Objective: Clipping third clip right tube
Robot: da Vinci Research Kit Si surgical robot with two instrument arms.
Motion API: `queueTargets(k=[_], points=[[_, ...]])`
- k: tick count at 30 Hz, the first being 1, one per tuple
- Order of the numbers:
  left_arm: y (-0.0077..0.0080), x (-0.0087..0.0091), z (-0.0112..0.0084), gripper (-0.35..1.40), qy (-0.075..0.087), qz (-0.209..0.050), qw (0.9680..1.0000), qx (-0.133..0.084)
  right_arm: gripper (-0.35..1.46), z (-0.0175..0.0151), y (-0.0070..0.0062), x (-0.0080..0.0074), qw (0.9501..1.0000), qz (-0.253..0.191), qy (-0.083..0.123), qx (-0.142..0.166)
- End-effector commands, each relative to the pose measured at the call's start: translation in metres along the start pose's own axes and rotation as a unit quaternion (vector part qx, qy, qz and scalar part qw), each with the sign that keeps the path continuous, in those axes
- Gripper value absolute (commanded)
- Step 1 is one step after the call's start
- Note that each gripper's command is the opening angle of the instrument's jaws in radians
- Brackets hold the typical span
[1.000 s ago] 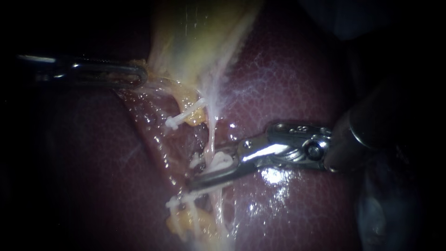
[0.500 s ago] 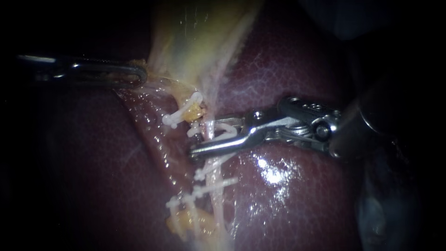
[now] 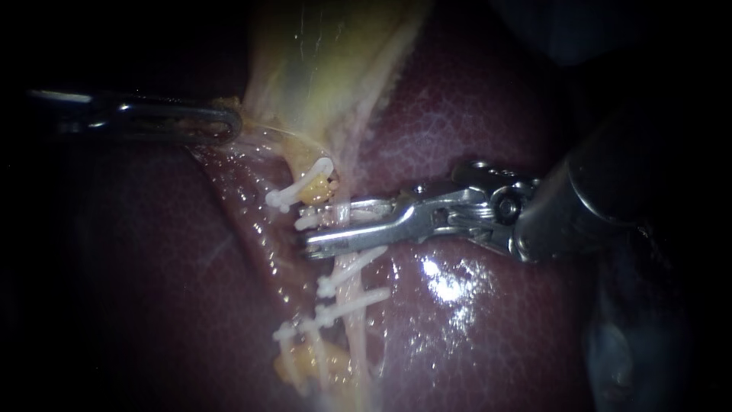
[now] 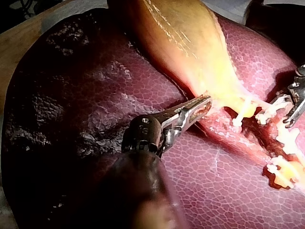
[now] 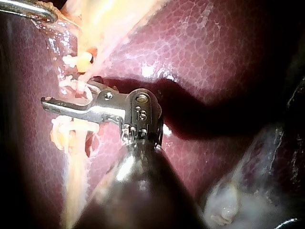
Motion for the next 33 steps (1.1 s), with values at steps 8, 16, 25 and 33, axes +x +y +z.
queueTargets(k=[8, 16, 25, 33], points=[[0.0000, 0.0000, 0.0000, -0.35, 0.000, 0.000, 1.0000, 0.000, 0.29, -0.0001, 0.0002, 0.0000, 1.0000, 0.000, 0.000, 0.000], [0.0000, 0.0000, 0.0001, -0.35, 0.000, 0.000, 1.0000, 0.000, 0.20, 0.0000, 0.0010, 0.0005, 0.9997, 0.002, 0.018, -0.015], [0.0000, 0.0000, 0.0001, -0.35, 0.000, -0.003, 1.0000, 0.000, 0.18, 0.0002, 0.0019, 0.0011, 0.9993, 0.003, 0.029, -0.024], [0.0000, 0.0000, 0.0001, -0.35, 0.000, -0.003, 1.0000, 0.000, -0.35, 0.0000, 0.0017, 0.0011, 0.9993, 0.003, 0.029, -0.025]])
